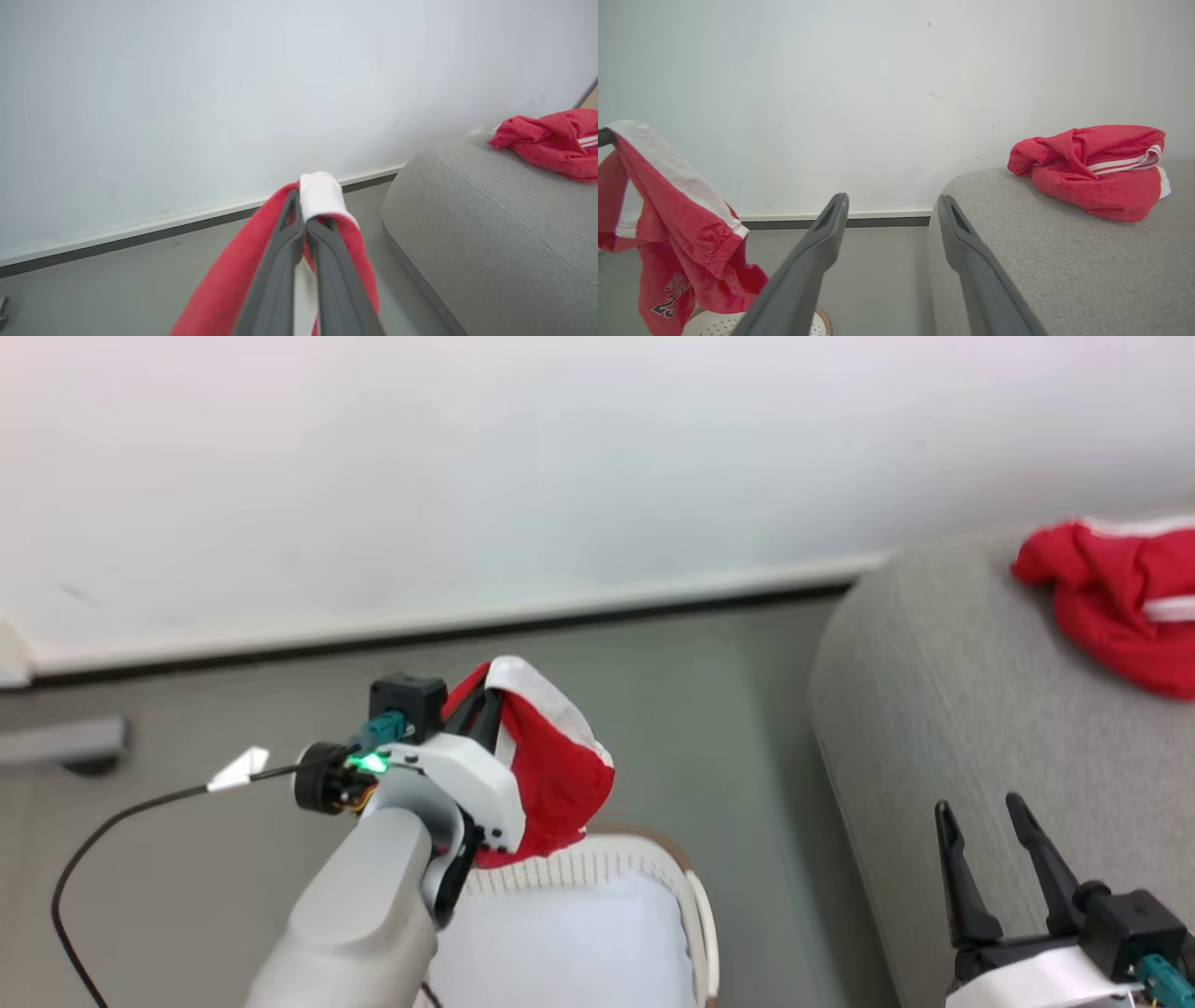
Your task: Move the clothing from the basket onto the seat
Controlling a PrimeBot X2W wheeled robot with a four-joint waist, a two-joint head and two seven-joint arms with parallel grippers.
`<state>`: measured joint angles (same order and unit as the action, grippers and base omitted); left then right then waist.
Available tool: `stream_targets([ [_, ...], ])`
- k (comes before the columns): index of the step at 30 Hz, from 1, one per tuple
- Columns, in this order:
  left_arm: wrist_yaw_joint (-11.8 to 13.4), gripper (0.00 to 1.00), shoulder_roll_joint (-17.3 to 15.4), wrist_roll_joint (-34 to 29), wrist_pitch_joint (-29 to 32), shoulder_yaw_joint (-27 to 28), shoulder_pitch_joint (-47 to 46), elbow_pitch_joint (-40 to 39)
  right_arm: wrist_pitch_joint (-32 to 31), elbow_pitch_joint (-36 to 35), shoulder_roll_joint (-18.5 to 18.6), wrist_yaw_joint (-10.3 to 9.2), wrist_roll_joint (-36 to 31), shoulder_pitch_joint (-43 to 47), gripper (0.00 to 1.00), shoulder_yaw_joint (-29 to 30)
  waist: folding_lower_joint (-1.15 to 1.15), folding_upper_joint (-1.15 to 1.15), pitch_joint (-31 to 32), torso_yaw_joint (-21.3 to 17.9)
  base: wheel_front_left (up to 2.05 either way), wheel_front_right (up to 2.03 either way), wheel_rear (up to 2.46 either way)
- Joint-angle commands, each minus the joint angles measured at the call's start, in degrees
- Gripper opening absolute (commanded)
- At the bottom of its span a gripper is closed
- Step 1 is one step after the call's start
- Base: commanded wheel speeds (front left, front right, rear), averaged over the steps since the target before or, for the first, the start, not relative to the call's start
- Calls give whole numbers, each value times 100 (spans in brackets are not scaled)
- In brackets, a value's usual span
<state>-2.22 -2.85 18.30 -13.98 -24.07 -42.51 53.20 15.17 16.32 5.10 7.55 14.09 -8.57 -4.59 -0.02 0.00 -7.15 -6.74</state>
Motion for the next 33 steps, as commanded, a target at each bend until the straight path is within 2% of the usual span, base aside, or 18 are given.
stream_targets([
  [1,21,0,-26,49,40,19,72,-138,-3,3,11,-13,-27,117,100,14,2,0,636,287,0,0,0],
  [19,374,0,-690,212,1610,64,380,-3616,-3,-55,-53,-13,-34,439,100,-162,2,0,1265,449,0,0,0],
  [26,507,0,-846,258,1963,38,687,-4356,-3,-248,49,-13,15,484,100,-395,2,0,1263,445,0,0,0],
  [33,580,0,-865,273,2085,-17,868,-4709,-4,-571,399,-13,240,307,100,-1138,2,0,1232,463,0,0,0],
])
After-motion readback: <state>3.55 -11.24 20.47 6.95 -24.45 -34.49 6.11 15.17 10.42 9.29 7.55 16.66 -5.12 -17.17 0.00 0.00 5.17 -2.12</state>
